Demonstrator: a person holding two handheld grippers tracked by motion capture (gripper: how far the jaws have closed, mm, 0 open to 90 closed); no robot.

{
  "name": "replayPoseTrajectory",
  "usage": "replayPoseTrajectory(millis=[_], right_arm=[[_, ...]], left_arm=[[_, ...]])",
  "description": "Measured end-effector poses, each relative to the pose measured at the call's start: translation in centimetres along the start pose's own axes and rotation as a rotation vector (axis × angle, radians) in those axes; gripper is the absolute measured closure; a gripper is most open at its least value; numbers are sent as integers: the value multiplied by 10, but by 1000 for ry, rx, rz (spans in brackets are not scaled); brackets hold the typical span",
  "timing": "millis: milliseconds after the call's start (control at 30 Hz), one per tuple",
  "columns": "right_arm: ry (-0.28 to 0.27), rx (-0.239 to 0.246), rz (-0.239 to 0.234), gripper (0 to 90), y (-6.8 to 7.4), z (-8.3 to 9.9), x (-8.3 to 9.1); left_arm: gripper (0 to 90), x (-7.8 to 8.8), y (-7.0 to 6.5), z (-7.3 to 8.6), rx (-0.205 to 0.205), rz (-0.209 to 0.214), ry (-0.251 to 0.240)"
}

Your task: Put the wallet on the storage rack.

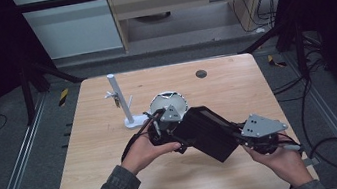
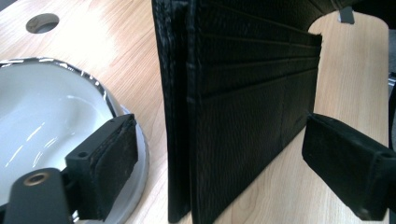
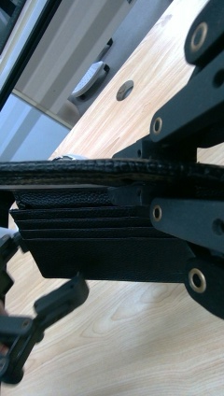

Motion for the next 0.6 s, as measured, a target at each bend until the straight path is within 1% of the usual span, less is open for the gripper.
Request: replayPoseTrajectory(millis=[33,133,200,233,267,300,333,367,400,433,500,533,567,600], right_arm=[[0,0,0,843,0,0,0],[-11,-1,-7,843,1,-2,0],[-17,-1,-10,843,1,-3,0],[-20,-1,-13,843,1,-3,0],[-21,2,-16,842,2,-2,-1],[-21,2,-16,842,2,-2,-1],[-20,5,-18,842,3,-1,-2],[-20,5,-18,842,3,-1,-2],[-10,12,-20,841,3,2,-4],[-10,12,-20,841,3,2,-4],[-3,18,-27,839,4,6,-5],[8,23,-20,835,4,11,-6],[8,23,-20,835,4,11,-6],[15,19,-10,828,4,16,-7]], left_arm=[[118,0,0,0,0,0,0],[129,-3,1,-3,4,21,-12],[152,-5,2,-5,-7,34,-7],[181,-7,1,-6,-6,43,-11],[261,-7,1,-7,-3,55,-17],[261,-7,1,-8,3,66,-22],[386,-7,0,-9,3,75,-25],[386,-7,0,-9,-5,74,-25],[517,-6,-1,-10,-15,74,-16],[517,-5,-1,-10,-12,76,-3],[591,0,-3,-11,-2,90,12],[683,4,-5,-13,-2,97,4],[738,4,-5,-13,-2,97,4],[783,8,-6,-15,0,105,2]])
Point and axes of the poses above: each handheld gripper's, and its own axes: x roughly backward along the jaws, z roughly out of its underside, y roughly to its left, the point moved 6 cm from there along -x, roughly forward along the jaws, and after that the axes turned 12 degrees about -x, right-handed, at the moved point
